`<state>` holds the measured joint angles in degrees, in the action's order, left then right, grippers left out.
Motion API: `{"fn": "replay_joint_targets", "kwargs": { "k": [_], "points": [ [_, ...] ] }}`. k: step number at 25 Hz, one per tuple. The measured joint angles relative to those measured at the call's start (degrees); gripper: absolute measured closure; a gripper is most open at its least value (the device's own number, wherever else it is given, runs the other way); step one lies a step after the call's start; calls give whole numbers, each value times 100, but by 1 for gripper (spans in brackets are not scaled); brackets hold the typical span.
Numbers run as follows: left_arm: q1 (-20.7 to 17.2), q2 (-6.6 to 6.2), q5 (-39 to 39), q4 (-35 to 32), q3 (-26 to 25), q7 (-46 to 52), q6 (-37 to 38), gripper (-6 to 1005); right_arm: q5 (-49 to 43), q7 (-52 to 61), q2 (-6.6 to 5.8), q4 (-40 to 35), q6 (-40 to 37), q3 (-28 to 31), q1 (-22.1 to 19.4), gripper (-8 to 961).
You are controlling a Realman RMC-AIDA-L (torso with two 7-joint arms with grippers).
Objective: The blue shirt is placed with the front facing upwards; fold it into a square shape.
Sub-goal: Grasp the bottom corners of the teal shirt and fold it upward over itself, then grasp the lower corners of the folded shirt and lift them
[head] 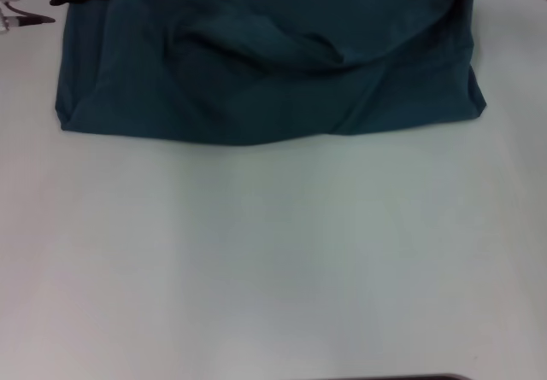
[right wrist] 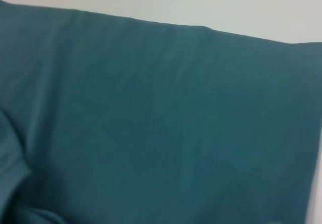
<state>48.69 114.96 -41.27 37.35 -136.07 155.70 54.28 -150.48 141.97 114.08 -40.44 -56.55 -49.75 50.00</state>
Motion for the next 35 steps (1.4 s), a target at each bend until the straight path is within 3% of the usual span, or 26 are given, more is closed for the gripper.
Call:
{"fn": "replay_joint_targets", "kwargs": {
  "k": [6,11,17,20,23,27,35],
  "points": [
    [-379,172,-338,650,-7,-19,238,441,1385,-575,-232,-258,-1001,253,-190,97],
    [-491,190,-350,734,-7,-20,389,248,1889,-695,-323,-340,-1558,301,-264,106],
    [-765,210,-663,1005,-6,-69,729,246,2158,-870,-316,-685,-2375,556,-550,109],
    [-1003,209,-1037,1230,-8,-142,1030,246,2748,-1289,-265,-930,-2977,834,-966,110],
    [-1256,130,-1456,1309,-13,-211,1475,246,3517,-1702,-243,-975,-3430,1153,-1455,110],
    [-1538,72,-1736,1271,-136,-269,1873,246,4225,-2016,-242,-811,-3772,1379,-2070,111],
    [-1942,113,-1902,1065,-296,-503,2027,247,4304,-2376,-285,-415,-4005,1823,-2729,113]
  ]
}}
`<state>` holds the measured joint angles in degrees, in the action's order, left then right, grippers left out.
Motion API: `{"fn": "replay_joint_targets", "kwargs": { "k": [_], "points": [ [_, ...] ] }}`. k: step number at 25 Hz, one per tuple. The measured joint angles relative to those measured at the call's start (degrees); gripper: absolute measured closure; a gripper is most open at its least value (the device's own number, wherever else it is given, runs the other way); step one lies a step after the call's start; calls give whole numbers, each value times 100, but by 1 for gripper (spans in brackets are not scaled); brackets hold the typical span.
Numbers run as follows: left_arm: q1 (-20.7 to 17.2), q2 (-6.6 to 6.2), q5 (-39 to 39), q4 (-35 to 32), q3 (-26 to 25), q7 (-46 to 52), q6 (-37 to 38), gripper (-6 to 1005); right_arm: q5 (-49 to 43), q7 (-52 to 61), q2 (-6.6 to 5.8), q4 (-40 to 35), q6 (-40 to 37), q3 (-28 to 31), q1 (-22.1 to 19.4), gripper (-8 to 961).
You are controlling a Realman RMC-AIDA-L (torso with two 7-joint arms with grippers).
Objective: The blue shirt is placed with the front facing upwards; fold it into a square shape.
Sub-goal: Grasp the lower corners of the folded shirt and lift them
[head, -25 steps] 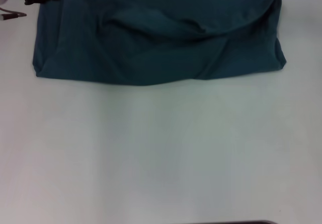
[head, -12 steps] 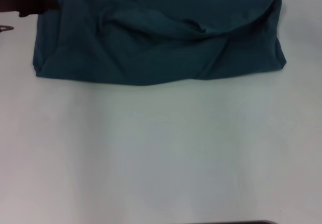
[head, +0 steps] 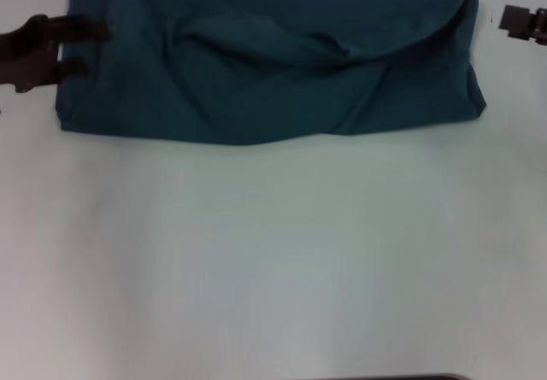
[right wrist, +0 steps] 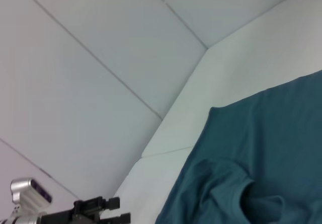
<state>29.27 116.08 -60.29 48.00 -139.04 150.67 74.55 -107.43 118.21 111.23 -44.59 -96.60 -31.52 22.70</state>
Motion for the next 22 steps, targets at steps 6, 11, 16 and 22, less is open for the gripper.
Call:
{"fn": "replay_joint_targets", "kwargs": {
  "k": [6,11,16,22],
  "points": [
    [-133,-1,41,-329,-10,-562,-384,247,-133,-151,-20,16,-10,66,-187,115],
    [-249,-4,52,-347,-21,-907,-463,246,-267,-170,-34,26,15,90,-206,117],
    [-287,14,164,-456,8,-1037,-955,246,-273,-245,-41,63,66,93,-179,119],
    [-154,128,452,-722,64,-1335,-1424,246,-273,-247,-37,73,91,93,-165,122]
  ]
}}
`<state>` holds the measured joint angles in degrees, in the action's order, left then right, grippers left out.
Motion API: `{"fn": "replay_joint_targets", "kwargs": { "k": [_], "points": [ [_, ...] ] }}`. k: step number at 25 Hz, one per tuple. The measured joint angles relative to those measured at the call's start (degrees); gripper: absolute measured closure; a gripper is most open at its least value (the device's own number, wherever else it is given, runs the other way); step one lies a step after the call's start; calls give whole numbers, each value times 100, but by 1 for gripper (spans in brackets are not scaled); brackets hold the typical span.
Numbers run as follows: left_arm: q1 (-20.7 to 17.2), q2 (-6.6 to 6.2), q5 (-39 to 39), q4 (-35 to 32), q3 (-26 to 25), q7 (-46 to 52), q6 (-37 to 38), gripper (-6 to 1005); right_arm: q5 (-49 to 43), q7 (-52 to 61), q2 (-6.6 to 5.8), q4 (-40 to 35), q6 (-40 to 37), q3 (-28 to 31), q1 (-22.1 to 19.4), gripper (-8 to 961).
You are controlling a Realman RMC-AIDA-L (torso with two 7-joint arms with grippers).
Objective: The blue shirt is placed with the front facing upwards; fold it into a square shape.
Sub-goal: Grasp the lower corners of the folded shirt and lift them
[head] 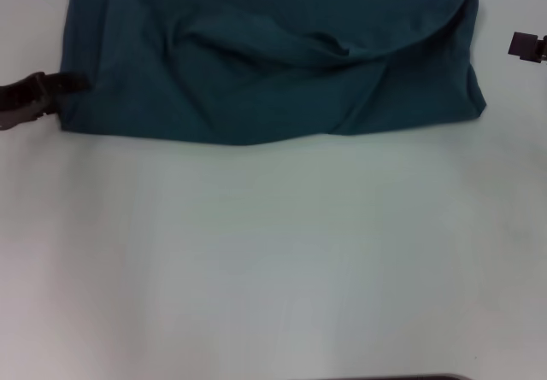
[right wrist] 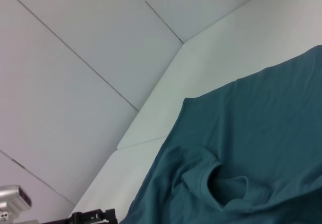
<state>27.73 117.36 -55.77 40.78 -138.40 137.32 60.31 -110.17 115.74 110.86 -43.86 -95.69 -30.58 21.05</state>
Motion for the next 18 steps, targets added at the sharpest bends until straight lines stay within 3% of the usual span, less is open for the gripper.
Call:
{"fn": "replay_joint_targets", "kwargs": {
  "k": [18],
  "points": [
    [69,134,71,11,110,16,248,247,5,-10,-23,84,7,88,-66,131]
  ]
}}
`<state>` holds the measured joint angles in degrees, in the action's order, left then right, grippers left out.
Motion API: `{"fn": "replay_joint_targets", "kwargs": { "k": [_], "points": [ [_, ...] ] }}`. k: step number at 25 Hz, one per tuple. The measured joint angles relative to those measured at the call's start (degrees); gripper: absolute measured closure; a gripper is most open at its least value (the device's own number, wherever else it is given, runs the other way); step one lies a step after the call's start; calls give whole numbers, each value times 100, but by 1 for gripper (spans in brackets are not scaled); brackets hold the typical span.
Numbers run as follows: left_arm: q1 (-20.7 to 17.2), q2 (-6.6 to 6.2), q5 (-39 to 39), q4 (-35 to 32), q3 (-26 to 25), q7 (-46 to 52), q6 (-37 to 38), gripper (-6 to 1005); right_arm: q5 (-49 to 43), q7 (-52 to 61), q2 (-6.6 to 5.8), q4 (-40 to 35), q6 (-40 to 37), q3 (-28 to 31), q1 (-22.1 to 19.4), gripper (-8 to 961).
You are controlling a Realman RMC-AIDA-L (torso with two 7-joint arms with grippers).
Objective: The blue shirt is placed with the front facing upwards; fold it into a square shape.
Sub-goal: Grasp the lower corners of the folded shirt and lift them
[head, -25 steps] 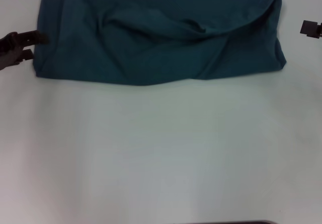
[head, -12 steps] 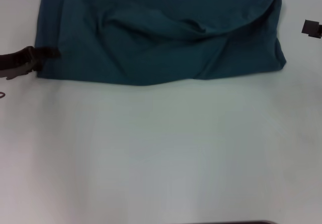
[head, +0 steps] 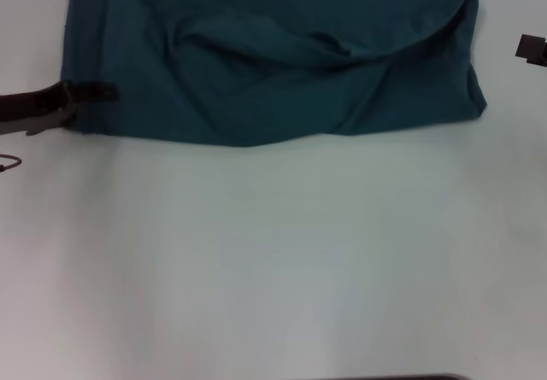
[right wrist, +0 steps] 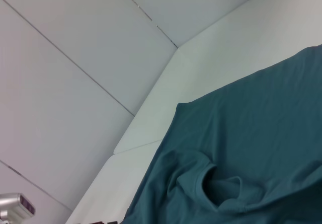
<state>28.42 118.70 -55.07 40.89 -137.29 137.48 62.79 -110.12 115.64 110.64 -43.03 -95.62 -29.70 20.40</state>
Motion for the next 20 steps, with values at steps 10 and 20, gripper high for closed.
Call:
{"fn": "replay_joint_targets", "kwargs": {
  "k": [10,20],
  "points": [
    [-47,59,8,246,-172,38,133,246,0,-4,2,60,-8,0,-1,136],
    [4,2,143,92,-75,42,187,247,-1,-26,2,65,-7,-1,0,140]
  ]
}}
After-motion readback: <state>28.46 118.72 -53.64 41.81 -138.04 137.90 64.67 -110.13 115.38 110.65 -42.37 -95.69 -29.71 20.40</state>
